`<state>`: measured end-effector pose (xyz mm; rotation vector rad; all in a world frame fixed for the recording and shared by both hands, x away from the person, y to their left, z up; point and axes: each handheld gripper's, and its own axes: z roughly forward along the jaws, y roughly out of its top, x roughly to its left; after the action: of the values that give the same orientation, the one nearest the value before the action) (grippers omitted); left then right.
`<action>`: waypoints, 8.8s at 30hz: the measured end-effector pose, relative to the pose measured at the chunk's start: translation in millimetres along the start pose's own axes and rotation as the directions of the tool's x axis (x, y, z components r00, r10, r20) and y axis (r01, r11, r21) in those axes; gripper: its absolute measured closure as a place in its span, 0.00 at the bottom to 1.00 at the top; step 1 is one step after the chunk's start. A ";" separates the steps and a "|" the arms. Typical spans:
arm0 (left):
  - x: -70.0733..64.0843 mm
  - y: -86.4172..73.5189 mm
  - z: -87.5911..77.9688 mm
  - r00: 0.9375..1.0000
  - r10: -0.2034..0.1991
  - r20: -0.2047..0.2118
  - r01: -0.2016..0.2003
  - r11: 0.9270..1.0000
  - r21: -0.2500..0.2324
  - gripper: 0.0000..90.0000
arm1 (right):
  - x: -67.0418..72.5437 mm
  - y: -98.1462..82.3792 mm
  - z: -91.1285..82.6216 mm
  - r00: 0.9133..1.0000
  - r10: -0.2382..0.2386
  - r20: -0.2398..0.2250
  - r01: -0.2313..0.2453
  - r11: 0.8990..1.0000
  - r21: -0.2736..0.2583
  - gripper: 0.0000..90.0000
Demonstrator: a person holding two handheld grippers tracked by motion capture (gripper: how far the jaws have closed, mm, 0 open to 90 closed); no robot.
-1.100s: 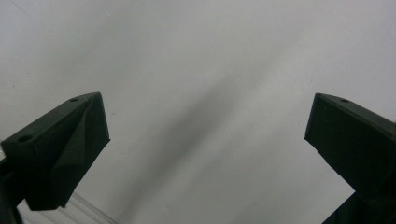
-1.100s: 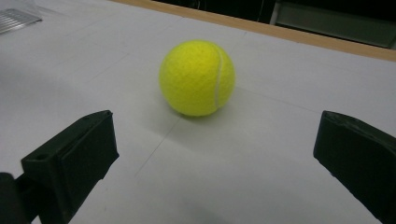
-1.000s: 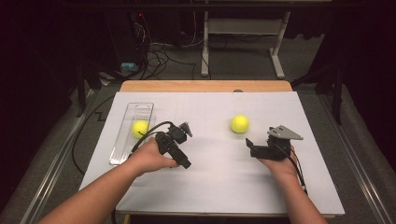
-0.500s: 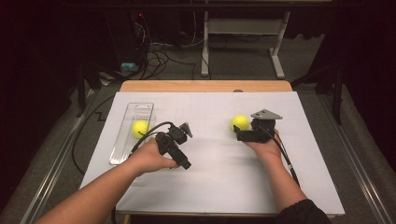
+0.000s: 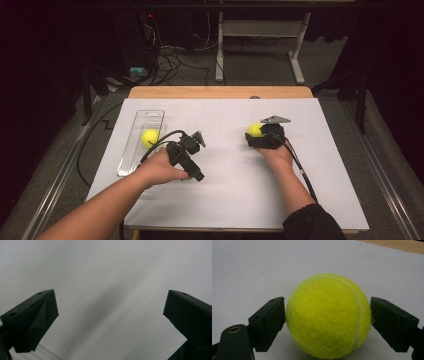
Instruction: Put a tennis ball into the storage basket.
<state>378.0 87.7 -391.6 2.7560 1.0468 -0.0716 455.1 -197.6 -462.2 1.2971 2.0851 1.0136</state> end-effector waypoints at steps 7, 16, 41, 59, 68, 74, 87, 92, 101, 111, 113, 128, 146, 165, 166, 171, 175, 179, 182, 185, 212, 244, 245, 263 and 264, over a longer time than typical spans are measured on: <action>-0.5 0.4 0.7 1.000 0.003 0.001 -0.003 1.000 0.000 0.01 | 0.8 -2.7 3.4 1.000 -0.007 -0.002 0.007 0.999 0.034 0.29; -0.7 0.3 -0.1 1.000 0.003 0.004 -0.003 1.000 0.000 0.01 | 3.9 -4.3 -8.5 1.000 -0.018 -0.014 0.018 1.000 0.006 0.29; -8.6 1.7 0.7 1.000 0.019 0.003 -0.019 1.000 0.007 0.01 | 9.6 -58.4 -96.6 0.998 -0.059 -0.027 0.056 0.994 -0.094 0.30; -13.8 3.5 -1.6 1.000 0.019 -0.017 -0.019 1.000 0.022 0.01 | 8.6 -103.0 -137.2 0.998 -0.058 -0.029 0.054 0.992 -0.117 0.30; -15.9 5.5 -5.6 1.000 0.023 -0.017 -0.023 1.000 0.019 0.01 | 30.6 -95.9 -136.2 0.992 -0.099 -0.074 0.087 0.984 -0.154 0.30; -15.7 4.5 -8.1 1.000 0.017 -0.019 -0.016 1.000 0.013 0.01 | 52.2 -89.4 -129.8 0.984 -0.134 -0.116 0.114 0.980 -0.165 0.30; -14.3 3.7 -14.7 1.000 0.008 -0.012 -0.008 1.000 0.000 0.01 | 92.4 -79.0 -113.5 0.959 -0.197 -0.206 0.162 0.972 -0.172 0.30; -14.2 4.4 -16.9 1.000 0.009 -0.010 -0.009 1.000 0.003 0.01 | 102.3 -75.0 -108.6 0.950 -0.212 -0.229 0.173 0.969 -0.176 0.30; -13.6 5.3 -24.5 1.000 0.003 -0.001 -0.003 1.000 -0.016 0.01 | 129.9 -67.5 -98.3 0.924 -0.248 -0.291 0.200 0.962 -0.185 0.30; -18.5 8.4 -34.8 1.000 0.009 0.004 -0.009 0.999 -0.032 0.01 | 143.9 -70.4 -90.4 0.909 -0.260 -0.325 0.208 0.960 -0.186 0.30; -19.2 9.3 -35.8 1.000 0.012 0.008 -0.011 0.999 -0.030 0.01 | 144.1 -70.8 -89.8 0.906 -0.262 -0.332 0.210 0.960 -0.185 0.30; -46.0 32.5 -25.3 0.994 0.072 0.078 -0.071 0.997 -0.015 0.01 | 140.2 -70.8 -90.9 0.905 -0.240 -0.350 0.176 0.963 -0.206 0.30; -47.5 46.4 5.5 0.977 0.061 0.205 -0.065 0.998 0.016 0.06 | 139.3 -69.7 -93.5 0.905 -0.229 -0.359 0.158 0.963 -0.217 0.30; -51.1 46.7 9.5 0.965 0.083 0.248 -0.088 0.996 0.007 0.30 | 138.8 -69.5 -92.9 0.908 -0.223 -0.355 0.154 0.965 -0.213 0.30; -51.1 46.7 9.5 0.965 0.083 0.248 -0.088 0.996 0.007 0.30 | 139.3 -69.9 -92.7 0.906 -0.220 -0.361 0.149 0.965 -0.214 0.29; -53.4 46.5 7.9 0.969 0.077 0.235 -0.078 0.997 -0.002 0.30 | 138.7 -70.4 -92.2 0.904 -0.234 -0.358 0.156 0.960 -0.232 0.25; -52.2 46.8 5.4 0.971 0.075 0.228 -0.075 0.997 -0.008 0.30 | 139.7 -71.0 -89.3 0.905 -0.214 -0.368 0.140 0.966 -0.217 0.07; -49.7 45.8 2.4 0.977 0.072 0.200 -0.071 0.997 -0.012 0.30 | 139.0 -72.2 -89.1 0.914 -0.210 -0.349 0.140 0.967 -0.214 0.00; -46.0 43.6 0.0 0.982 0.061 0.177 -0.059 0.998 -0.018 0.30 | 135.1 -72.8 -90.2 0.914 -0.219 -0.342 0.147 0.964 -0.223 0.00; -42.7 42.3 -2.7 0.987 0.044 0.154 -0.041 0.999 -0.023 0.30 | 129.0 -74.3 -92.0 0.918 -0.223 -0.328 0.152 0.962 -0.228 0.00; -7.4 27.3 -21.7 0.999 -0.052 -0.009 0.052 0.998 -0.017 0.30 | 42.9 -92.9 -121.6 0.983 -0.135 -0.125 0.105 0.970 -0.219 0.00; 49.4 -20.0 -85.7 0.973 -0.197 -0.120 0.195 0.980 -0.023 0.30 | -12.4 -119.3 -153.5 0.999 -0.046 -0.020 0.041 0.975 -0.220 0.00; 54.4 -25.2 -88.0 0.971 -0.206 -0.119 0.206 0.978 -0.018 0.30 | -12.4 -119.3 -153.6 0.999 -0.046 -0.020 0.041 0.975 -0.220 0.00; 89.5 -73.1 -95.1 0.942 -0.307 -0.136 0.308 0.951 -0.012 0.30 | -9.9 -119.4 -151.9 0.998 -0.056 -0.022 0.050 0.976 -0.214 0.00; 89.5 -73.1 -95.1 0.942 -0.307 -0.136 0.308 0.951 -0.012 0.30 | -9.7 -119.4 -151.8 0.998 -0.055 -0.022 0.049 0.976 -0.212 0.00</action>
<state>394.4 218.3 -320.3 2.6106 1.5107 0.0694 285.5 -290.5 -464.0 1.1224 1.9589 1.2007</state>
